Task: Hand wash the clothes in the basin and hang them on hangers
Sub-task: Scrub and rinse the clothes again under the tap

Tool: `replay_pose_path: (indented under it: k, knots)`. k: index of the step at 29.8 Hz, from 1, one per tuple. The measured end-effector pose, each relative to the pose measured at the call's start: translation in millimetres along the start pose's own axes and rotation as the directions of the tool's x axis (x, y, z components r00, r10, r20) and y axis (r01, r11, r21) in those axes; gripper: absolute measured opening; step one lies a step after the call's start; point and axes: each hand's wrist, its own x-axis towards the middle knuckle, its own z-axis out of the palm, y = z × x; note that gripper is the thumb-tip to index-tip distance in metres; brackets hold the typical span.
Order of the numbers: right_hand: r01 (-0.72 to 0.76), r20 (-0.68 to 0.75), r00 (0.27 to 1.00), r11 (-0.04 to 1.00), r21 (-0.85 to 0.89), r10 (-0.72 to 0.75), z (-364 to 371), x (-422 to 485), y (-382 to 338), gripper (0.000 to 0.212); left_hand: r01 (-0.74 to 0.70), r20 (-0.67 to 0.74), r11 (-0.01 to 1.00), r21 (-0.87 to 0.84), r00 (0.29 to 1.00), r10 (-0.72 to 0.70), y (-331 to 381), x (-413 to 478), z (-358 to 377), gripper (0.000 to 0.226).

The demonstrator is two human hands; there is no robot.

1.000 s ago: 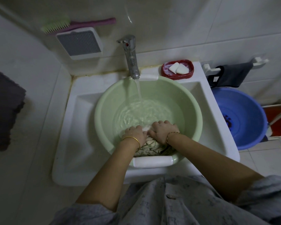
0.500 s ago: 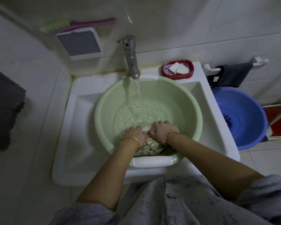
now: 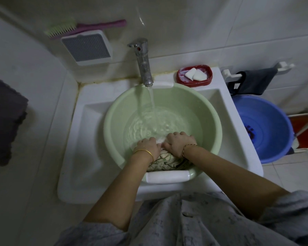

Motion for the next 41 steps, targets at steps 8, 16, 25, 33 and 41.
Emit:
replay_pose_path:
  k: [8, 16, 25, 33, 41]
  knots:
    - [-0.001, -0.007, 1.000, 1.000, -0.008, 0.001, 0.4, -0.2, -0.4, 0.049, -0.002, -0.008, 1.000, -0.011, 1.000, 0.002, -0.9, 1.9, 1.7, 0.048]
    - [0.000, -0.010, 1.000, 1.000, -0.006, 0.000, 0.4, -0.1, -0.2, 0.050, -0.001, -0.008, 1.000, -0.006, 1.000, 0.001, -1.2, 1.8, 1.7, 0.047]
    - [0.002, -0.006, 1.000, 1.000, -0.003, -0.002, 1.3, 0.4, 0.7, 0.049, 0.006, -0.005, 1.000, -0.009, 1.000, -0.006, -0.8, 1.9, 1.5, 0.048]
    - [0.008, -0.004, 1.000, 1.000, 0.000, -0.008, 0.4, -0.1, 0.5, 0.050, 0.001, -0.008, 1.000, -0.004, 1.000, -0.001, -0.6, -0.1, 0.8, 0.048]
    - [0.004, -0.012, 1.000, 1.000, 0.005, -0.004, 1.6, 0.9, 0.8, 0.050, 0.003, -0.006, 1.000, -0.008, 1.000, -0.003, 0.5, -2.1, -1.3, 0.047]
